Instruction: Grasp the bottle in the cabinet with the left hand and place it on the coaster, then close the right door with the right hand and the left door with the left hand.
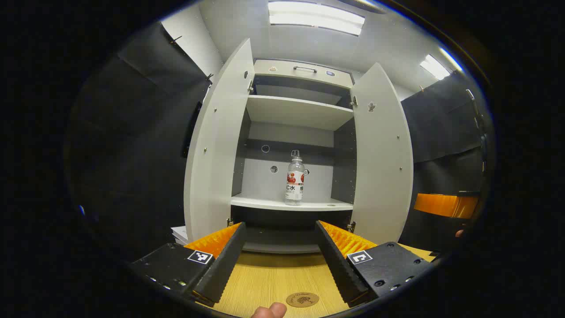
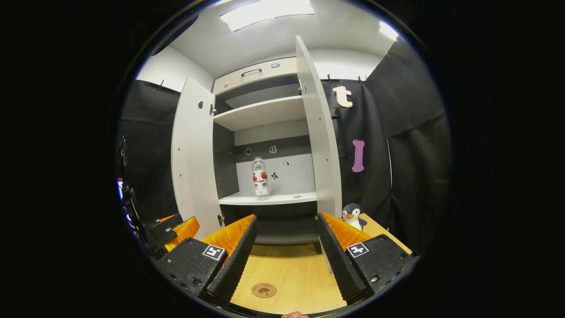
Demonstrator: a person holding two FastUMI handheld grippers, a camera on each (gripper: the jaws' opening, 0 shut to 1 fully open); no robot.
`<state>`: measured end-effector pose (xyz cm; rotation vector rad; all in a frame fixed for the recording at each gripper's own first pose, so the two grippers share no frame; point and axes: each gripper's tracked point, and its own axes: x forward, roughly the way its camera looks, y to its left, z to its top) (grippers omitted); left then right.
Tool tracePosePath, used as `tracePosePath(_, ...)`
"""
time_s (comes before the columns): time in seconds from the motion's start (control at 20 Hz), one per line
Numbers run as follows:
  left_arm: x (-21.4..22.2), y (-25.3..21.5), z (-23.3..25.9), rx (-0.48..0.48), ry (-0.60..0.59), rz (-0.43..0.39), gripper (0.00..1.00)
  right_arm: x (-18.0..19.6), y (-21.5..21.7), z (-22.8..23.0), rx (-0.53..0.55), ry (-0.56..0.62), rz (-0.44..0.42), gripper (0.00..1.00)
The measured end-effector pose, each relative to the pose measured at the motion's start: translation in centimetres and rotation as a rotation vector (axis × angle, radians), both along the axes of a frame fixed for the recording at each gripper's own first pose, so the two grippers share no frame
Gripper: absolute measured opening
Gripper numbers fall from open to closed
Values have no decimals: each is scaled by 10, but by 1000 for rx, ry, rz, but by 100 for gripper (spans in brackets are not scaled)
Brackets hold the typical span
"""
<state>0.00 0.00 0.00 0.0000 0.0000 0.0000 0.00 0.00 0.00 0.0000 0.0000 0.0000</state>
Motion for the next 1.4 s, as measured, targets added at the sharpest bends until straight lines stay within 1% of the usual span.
tracePosePath(0.05, 0, 1, 1, -4, 0, 2, 95, 0, 0, 1, -2, 0, 0, 82)
tracePosePath(0.25, 1, 5, 2, -7, 0, 11, 95, 1, 3, 3, 6, -9, 8, 83)
tracePosePath(0.3, 1, 5, 1, -7, 1, 13, 99, 1, 2, 2, 8, -7, 10, 83)
tracePosePath(0.35, 0, 6, 1, -6, 1, 15, 95, 2, 2, 2, 9, -4, 12, 83)
tracePosePath(0.45, 1, 7, 1, -6, 3, 19, 95, 3, 1, 1, 9, 0, 14, 83)
tracePosePath(0.5, 1, 5, 0, -5, 6, 15, 99, 2, 2, 0, 9, 5, 15, 83)
tracePosePath(0.55, 1, 5, 0, -4, 8, 13, 95, 2, 2, 0, 6, 9, 17, 83)
tracePosePath(0.75, 3, 3, 0, 7, 7, 9, 95, 2, 1, 0, -1, 6, 13, 83)
tracePosePath(0.8, 3, 2, 2, 4, 6, 7, 99, 1, 1, 0, 3, 7, 11, 82)
tracePosePath(0.85, 3, 0, 1, 0, 5, 4, 95, 1, 2, 0, 9, 13, 10, 82)
tracePosePath(0.9, 3, 0, 2, -5, 4, 2, 99, 0, 2, -1, 16, 19, 14, 82)
tracePosePath(0.95, 3, -2, 3, -8, 3, -2, 95, 0, 3, 1, 22, 15, 19, 82)
tracePosePath(1.15, 5, -3, 6, -1, -7, -7, 95, -1, 1, 6, 8, -5, 17, 83)
tracePosePath(1.4, 3, -5, 5, -9, -2, -11, 95, -3, 1, 8, 24, -4, 25, 82)
